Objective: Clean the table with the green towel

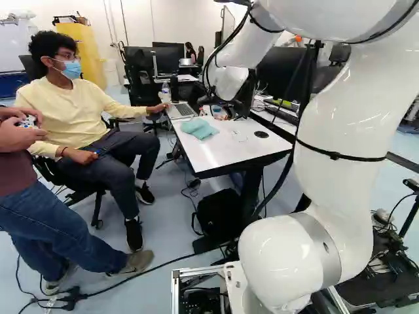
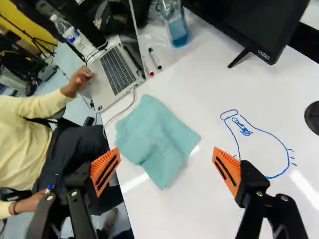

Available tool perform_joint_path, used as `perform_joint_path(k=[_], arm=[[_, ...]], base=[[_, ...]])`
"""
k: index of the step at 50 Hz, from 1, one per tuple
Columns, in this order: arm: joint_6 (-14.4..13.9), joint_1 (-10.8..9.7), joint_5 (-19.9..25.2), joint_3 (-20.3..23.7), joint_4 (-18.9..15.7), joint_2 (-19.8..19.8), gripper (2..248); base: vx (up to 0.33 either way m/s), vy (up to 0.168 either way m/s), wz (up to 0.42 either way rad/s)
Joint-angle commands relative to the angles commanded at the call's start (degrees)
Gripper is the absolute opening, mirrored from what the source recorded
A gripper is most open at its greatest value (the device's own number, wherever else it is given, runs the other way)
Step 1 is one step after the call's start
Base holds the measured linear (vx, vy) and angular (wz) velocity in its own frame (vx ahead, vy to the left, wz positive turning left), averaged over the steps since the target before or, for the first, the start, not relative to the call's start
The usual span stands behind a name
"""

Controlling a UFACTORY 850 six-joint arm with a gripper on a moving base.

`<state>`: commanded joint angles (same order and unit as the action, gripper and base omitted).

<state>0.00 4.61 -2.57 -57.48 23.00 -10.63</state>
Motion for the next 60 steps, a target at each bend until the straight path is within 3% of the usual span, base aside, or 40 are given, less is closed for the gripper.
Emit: perform_joint_path(k=[39, 60], arm=[[0.0, 4.25, 0.0, -7.73, -23.5, -11.19, 247], [0.0, 4.76, 0.0, -7.61, -36.16, -11.34, 247]], base=[[0.0, 0.0, 0.0], [0.0, 0.0, 0.0]])
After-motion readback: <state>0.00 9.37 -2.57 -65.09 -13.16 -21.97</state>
